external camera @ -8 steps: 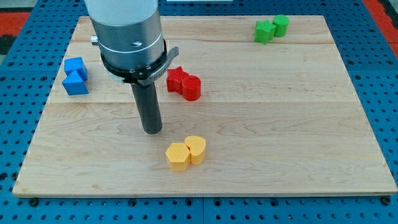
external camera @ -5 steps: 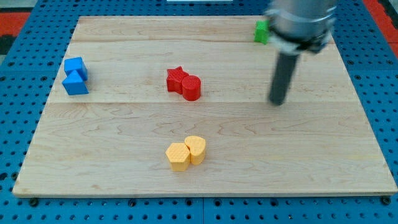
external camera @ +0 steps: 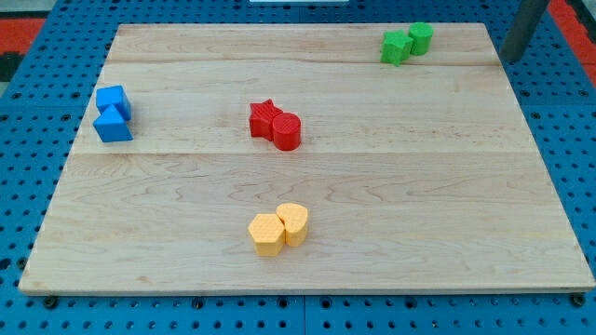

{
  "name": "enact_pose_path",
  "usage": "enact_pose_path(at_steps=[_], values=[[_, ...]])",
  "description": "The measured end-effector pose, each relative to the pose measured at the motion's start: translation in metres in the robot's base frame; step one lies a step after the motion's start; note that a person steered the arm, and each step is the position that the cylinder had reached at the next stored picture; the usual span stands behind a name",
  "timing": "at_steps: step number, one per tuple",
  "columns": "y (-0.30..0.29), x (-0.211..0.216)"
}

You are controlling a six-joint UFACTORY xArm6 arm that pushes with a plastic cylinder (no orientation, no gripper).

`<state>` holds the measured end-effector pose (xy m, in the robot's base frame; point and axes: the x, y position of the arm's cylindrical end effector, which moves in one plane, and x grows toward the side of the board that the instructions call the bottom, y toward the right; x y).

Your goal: Move the green blocks above to the red blocks

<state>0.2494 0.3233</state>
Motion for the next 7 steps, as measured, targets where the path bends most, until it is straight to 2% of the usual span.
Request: enact_pose_path(at_steps=[1, 2, 4, 5, 6, 7], values=[[0.001, -0.046], [-0.035, -0.058], [-0.249, -0.034], [-0.211, -0.043], [-0.093, -0.031], [-0.104, 0.014]])
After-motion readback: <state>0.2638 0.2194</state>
